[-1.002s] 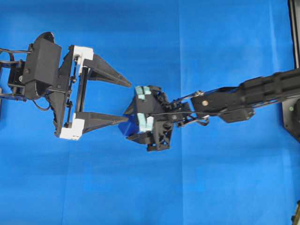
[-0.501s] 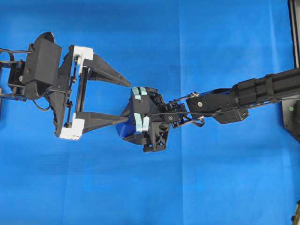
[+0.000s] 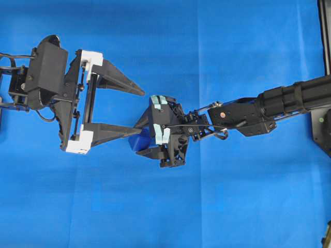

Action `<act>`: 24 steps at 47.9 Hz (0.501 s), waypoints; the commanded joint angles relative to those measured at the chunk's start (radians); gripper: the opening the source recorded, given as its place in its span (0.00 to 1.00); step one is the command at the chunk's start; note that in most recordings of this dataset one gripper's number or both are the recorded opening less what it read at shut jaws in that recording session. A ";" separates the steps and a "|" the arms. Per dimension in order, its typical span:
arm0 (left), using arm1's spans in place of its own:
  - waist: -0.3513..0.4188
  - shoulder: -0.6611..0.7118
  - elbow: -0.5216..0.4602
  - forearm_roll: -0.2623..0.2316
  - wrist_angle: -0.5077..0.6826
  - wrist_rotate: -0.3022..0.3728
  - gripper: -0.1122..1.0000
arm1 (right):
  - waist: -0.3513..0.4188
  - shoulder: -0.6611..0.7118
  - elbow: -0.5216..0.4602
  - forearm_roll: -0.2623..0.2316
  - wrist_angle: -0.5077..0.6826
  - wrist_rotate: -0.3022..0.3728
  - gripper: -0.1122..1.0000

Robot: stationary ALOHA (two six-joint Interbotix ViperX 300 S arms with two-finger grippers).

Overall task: Handover the blue block to the right arm after grasping it with the left arm, then place it in the designated position.
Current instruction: 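Lower the cube onto the table and open the right gripper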

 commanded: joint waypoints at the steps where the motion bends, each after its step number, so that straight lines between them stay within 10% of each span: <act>1: 0.003 -0.017 -0.021 0.002 -0.005 0.002 0.94 | 0.003 -0.029 -0.006 0.003 -0.006 -0.002 0.57; 6: 0.003 -0.018 -0.021 0.000 -0.005 0.002 0.94 | 0.002 -0.038 -0.006 0.003 -0.003 -0.002 0.59; 14: 0.003 -0.017 -0.021 0.000 -0.006 0.000 0.94 | 0.002 -0.055 -0.005 0.003 0.009 -0.003 0.94; 24: 0.003 -0.017 -0.021 0.002 -0.005 0.000 0.94 | 0.005 -0.109 0.003 0.003 0.055 -0.005 0.84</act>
